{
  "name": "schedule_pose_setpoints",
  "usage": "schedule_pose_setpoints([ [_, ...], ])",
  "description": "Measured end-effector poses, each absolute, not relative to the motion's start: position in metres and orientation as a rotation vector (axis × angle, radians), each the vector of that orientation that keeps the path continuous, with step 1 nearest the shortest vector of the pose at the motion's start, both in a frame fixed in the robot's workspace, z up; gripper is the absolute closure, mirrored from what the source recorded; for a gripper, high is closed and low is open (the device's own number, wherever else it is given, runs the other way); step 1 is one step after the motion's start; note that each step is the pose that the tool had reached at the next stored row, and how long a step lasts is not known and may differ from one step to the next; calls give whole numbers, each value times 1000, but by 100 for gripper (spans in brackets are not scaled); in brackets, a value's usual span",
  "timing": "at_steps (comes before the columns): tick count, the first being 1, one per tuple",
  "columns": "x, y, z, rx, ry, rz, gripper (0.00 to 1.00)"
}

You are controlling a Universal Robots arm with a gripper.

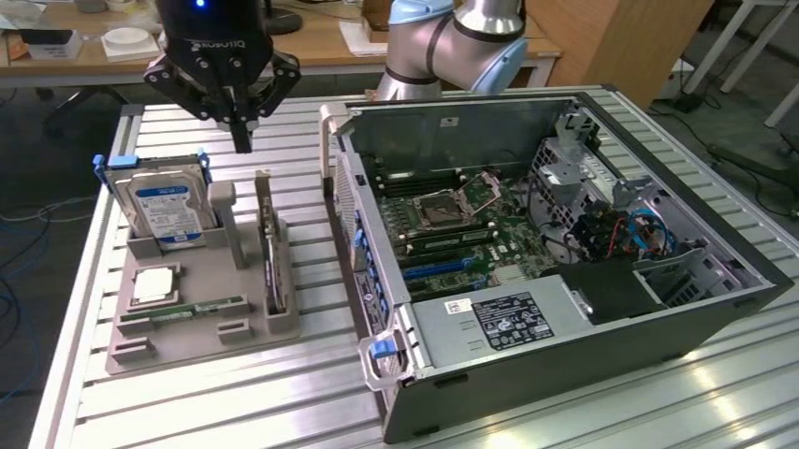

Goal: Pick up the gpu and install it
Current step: 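Reach for the gpu, then pick up the gpu and move the gpu toward the slot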

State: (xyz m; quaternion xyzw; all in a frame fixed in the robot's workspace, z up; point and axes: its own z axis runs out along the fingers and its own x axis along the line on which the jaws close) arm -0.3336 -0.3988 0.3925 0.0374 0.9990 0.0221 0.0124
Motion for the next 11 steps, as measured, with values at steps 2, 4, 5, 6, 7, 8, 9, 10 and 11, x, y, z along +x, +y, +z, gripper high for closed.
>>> schedule_pose_setpoints([
  [2,-337,-399,392,117,3114,69,90],
  [4,-339,-399,392,117,3114,69,90],
  [5,-339,-399,392,117,3114,69,90],
  [6,-339,-399,392,117,3114,69,90],
  [7,-339,-399,392,117,3114,69,90],
  [8,-339,-399,392,117,3114,69,90],
  [9,-339,-399,392,117,3114,69,90],
  [10,-339,-399,392,117,3114,69,90],
  [11,-339,-399,392,117,3114,69,90],
])
